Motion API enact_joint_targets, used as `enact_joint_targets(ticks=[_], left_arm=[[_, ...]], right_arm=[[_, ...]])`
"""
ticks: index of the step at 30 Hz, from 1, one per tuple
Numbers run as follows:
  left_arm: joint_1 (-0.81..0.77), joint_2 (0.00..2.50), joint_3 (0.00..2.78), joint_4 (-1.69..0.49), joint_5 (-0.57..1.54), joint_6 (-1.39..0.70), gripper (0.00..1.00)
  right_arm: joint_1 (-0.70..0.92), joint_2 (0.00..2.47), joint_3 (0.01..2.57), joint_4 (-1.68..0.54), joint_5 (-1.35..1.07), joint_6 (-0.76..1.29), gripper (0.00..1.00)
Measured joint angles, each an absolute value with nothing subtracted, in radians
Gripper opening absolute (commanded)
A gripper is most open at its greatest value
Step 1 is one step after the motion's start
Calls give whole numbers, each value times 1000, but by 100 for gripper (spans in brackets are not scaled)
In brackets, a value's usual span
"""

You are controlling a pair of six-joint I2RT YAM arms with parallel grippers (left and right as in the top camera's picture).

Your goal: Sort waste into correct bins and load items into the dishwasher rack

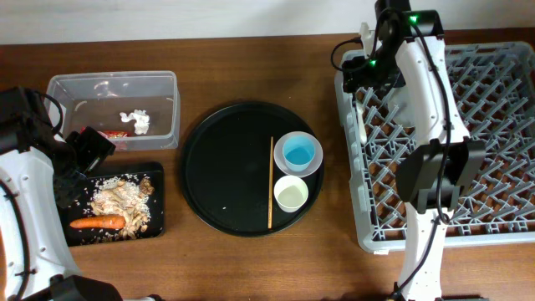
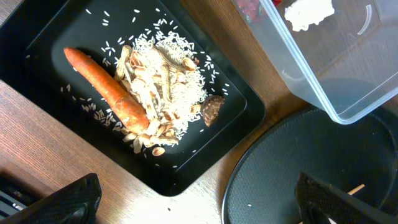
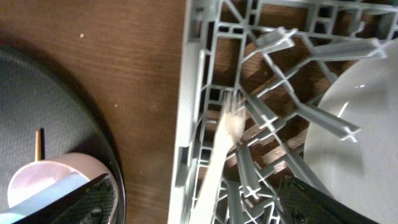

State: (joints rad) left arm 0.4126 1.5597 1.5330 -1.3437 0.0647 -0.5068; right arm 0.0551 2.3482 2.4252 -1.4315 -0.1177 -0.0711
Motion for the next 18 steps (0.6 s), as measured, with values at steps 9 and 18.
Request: enact_joint_targets(ticks=[9, 18], left_arm=[[413, 1560, 1533, -1343, 65, -507, 99], [413, 1560, 1533, -1344, 64, -507, 99]], right_arm=[[316, 2191, 2426, -1628, -120, 137, 89], [851, 2180, 2426, -1693, 152, 564, 80]])
